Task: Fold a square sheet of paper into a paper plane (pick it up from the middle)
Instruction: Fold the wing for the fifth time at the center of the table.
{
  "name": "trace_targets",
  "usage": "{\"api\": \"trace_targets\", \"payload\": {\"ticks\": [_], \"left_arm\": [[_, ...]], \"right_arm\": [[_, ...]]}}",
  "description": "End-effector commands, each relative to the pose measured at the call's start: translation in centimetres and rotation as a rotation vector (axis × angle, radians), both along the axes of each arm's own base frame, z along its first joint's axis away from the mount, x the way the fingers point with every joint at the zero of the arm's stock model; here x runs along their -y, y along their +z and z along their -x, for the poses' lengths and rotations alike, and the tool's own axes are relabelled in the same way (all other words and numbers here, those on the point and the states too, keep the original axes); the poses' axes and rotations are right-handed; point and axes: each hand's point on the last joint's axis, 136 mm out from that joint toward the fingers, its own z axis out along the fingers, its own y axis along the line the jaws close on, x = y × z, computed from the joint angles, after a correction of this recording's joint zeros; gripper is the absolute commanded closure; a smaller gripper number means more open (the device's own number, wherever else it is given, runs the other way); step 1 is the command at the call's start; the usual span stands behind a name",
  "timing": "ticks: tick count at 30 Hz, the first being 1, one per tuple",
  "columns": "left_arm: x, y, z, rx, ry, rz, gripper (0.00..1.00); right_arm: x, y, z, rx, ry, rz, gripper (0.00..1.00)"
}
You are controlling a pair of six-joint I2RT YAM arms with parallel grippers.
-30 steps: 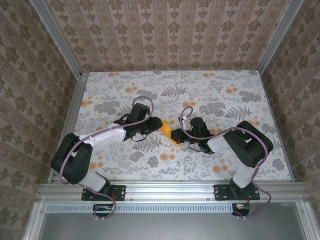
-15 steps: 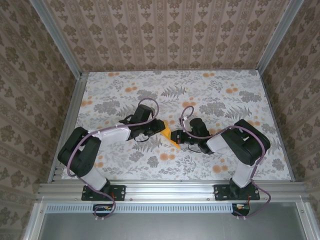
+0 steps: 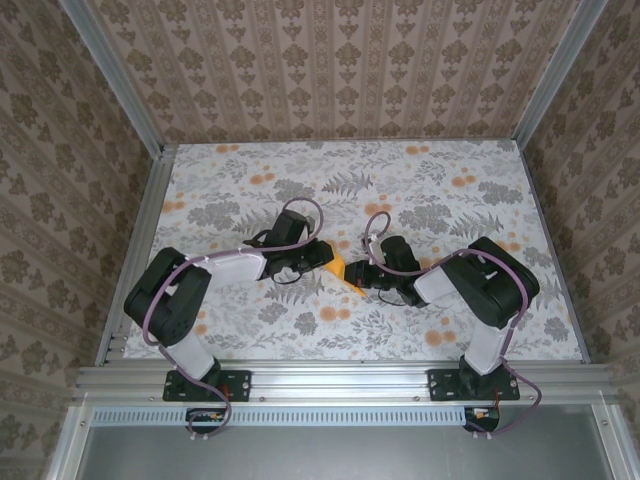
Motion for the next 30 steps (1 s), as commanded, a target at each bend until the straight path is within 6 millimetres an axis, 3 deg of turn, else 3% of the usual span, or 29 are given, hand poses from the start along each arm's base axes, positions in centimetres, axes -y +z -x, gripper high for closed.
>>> {"api": "trace_targets", "payload": {"ticks": [1,30], "left_arm": [[1.0,0.6,-0.3,0.035,-0.038,0.016,0.73],[1.9,-2.6,-0.4,-0.009,-0.076,-0.014,0.78]], "right_arm": [[0.1,-0.8,0.0,-0.045,0.002,0.009,0.98],[1.4,-2.2,-0.2,-0.128,-0.061,0.020,0.99]]}}
